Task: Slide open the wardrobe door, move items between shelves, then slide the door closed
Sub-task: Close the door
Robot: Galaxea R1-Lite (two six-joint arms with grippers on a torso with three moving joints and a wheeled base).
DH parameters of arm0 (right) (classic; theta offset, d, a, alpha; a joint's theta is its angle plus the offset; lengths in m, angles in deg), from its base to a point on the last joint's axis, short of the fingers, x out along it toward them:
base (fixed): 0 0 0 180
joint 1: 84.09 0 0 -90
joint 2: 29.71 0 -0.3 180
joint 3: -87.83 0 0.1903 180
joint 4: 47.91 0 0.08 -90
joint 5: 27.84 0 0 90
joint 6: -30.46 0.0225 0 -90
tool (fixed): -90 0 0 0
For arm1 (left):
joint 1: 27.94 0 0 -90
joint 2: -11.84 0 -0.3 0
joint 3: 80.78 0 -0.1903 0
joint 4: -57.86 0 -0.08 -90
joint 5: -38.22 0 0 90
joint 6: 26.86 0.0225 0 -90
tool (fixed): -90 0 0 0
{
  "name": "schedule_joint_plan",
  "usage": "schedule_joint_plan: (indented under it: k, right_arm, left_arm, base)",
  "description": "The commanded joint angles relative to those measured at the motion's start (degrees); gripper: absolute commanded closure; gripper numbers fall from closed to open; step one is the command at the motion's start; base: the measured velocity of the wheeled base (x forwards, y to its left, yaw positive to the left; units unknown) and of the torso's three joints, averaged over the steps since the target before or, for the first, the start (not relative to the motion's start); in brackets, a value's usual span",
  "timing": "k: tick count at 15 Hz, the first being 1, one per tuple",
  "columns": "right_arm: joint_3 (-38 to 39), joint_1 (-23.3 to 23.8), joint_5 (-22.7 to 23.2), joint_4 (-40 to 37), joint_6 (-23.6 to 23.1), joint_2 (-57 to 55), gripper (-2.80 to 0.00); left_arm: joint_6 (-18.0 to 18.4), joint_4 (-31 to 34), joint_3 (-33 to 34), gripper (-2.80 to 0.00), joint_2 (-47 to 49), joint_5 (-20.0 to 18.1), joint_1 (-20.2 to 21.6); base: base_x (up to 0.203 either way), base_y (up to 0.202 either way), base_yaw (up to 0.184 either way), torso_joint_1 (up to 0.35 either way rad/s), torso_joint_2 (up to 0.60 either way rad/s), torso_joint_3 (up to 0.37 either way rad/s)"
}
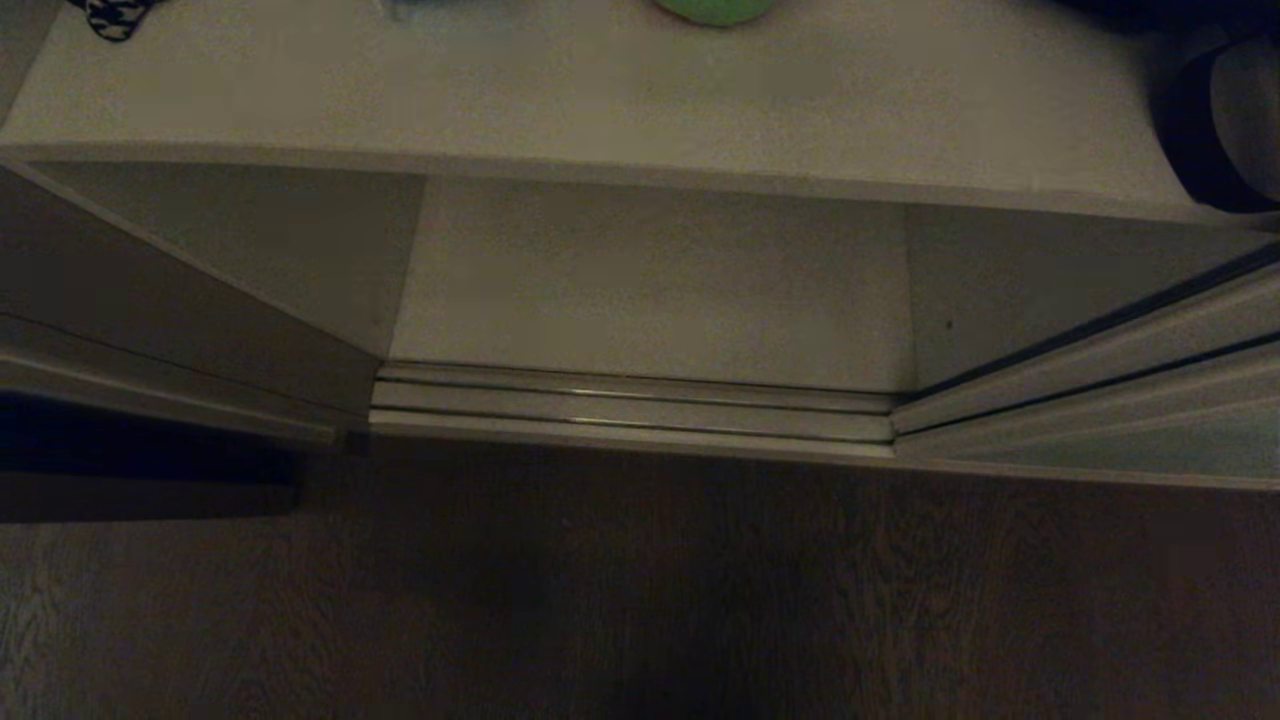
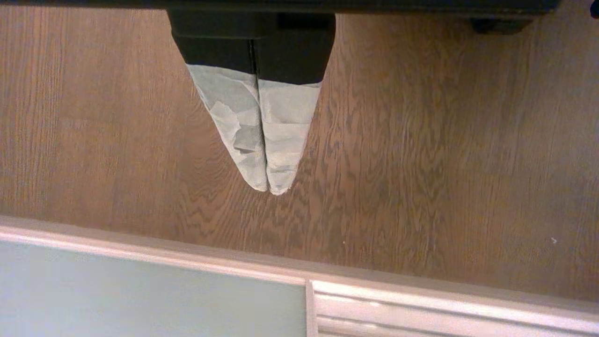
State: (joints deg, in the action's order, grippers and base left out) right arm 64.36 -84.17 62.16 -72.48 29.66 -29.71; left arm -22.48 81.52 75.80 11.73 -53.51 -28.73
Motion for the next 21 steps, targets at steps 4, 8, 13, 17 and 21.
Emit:
schedule_joint_plan:
  k: [4,8,13,17,21]
  right_arm:
    - [0.0,0.0,0.0,0.0,-0.1,0.0,0.0]
    - [0.0,0.0,-0.2,0.2,-0.1,0.2,0.0]
    - [-23.7,0.0,-1.6,-16.9,0.5,-1.6,0.0]
    - [-50.1,0.0,-5.2,-32.5,0.0,-16.3,0.0]
    - [-71.6,2.7,-8.4,-39.8,2.3,-31.9,0.0]
  left_arm:
    - [-0.1,0.0,0.0,0.0,0.1,-0.1,0.0]
    - [0.0,0.0,0.0,0.0,0.1,0.1,0.0]
    - [0.0,0.0,0.0,0.0,0.1,0.1,0.0]
    - [0.0,0.0,0.0,0.0,0.1,0.1,0.0]
    - [0.0,0.0,0.0,0.0,0.1,0.1,0.0]
  base:
    - [-0.186,0.0,0.001,0.002,0.0,0.004]
    - [-0.076,0.0,-0.002,0.003,0.0,0.002]
    - [0.0,0.0,0.0,0.0,0.0,0.0]
    - [0.0,0.0,0.0,0.0,0.0,0.0]
    - [0.0,0.0,0.0,0.0,0.0,0.0]
